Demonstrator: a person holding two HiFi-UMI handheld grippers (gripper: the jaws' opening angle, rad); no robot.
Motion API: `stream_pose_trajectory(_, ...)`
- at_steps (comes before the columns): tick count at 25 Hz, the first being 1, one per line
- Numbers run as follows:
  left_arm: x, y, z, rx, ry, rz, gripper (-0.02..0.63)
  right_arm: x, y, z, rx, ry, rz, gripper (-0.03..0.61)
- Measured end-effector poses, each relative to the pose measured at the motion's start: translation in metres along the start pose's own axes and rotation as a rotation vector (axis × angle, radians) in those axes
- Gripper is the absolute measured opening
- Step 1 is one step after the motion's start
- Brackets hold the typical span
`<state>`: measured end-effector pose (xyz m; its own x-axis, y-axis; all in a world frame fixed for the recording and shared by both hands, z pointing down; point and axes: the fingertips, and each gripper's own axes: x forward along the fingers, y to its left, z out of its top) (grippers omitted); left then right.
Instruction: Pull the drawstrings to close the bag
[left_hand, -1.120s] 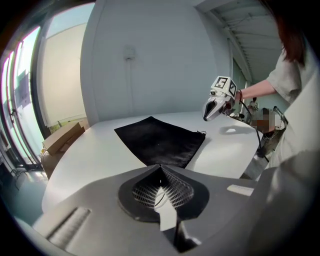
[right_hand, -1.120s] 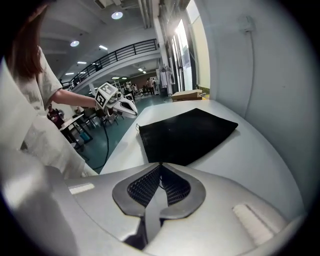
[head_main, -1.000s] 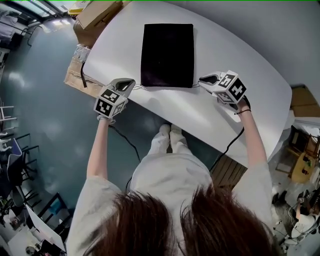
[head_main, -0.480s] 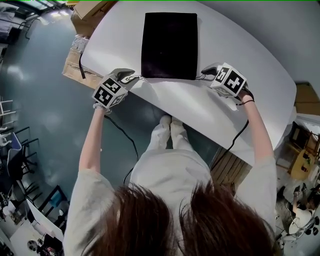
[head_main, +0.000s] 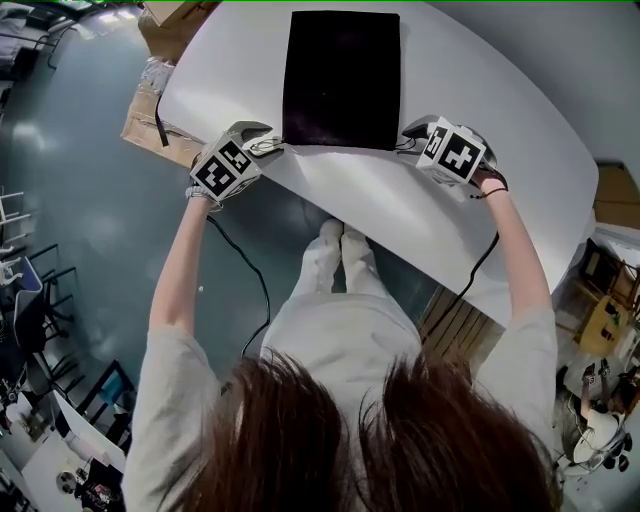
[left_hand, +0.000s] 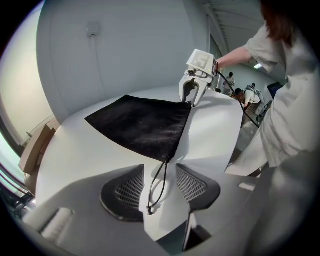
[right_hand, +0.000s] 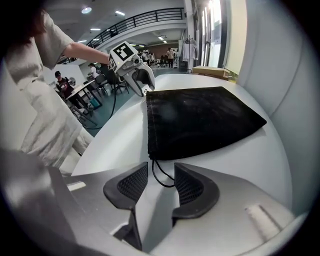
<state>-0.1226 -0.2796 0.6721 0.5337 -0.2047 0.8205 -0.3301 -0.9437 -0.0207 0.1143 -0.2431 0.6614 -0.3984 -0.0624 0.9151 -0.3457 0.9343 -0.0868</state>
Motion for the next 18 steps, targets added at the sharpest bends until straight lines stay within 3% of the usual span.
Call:
stream_pose_trajectory(10, 0.001, -0.007, 0.000, -0.001, 0.022, -0.036, 0.123, 0.004, 0.004, -0.004, -0.055, 0.044, -0.017, 0.146)
stream_pose_trajectory(13, 0.002, -0.012, -0.001, 0.009, 0.026, -0.047, 0.077, 0.004, 0.011, -0.002, -0.108, 0.067, -0.011, 0.084)
stream_pose_trajectory(18, 0.003, -0.011, -0.003, -0.099, 0.014, -0.068, 0.060, 0.006, 0.010, -0.004, -0.061, 0.058, 0.002, 0.071)
